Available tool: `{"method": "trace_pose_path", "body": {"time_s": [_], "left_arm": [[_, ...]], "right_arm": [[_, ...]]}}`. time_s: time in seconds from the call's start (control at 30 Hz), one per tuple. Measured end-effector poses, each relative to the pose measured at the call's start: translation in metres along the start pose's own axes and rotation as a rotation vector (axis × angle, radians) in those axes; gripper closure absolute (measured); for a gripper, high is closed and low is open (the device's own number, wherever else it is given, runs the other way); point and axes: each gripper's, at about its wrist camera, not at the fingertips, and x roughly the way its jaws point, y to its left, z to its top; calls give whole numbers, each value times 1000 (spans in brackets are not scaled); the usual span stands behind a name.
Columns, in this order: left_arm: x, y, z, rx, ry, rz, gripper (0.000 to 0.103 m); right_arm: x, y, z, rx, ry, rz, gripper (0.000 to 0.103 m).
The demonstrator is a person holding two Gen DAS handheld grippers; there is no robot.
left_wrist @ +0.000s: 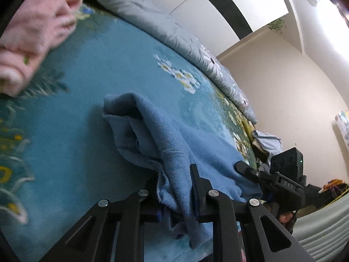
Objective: Fold clothes
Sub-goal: 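Carry the blue bundle with both grippers onto the folded pink garment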
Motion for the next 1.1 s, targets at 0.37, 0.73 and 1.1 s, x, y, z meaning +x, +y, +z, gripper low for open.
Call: {"method": "trace_pose_path", "body": {"time_s": [0.37,0.73,1.1], "left_arm": [[-79,7,36,91,-87,46,82],[-132,19,86,253,-90,107,82],[-189,61,156,269,-239,126,82]], "right_arm": [[36,64,4,-107,56,92,78],[77,130,29,-181,76,126,78],[133,222,63,-362,101,74,78]]}}
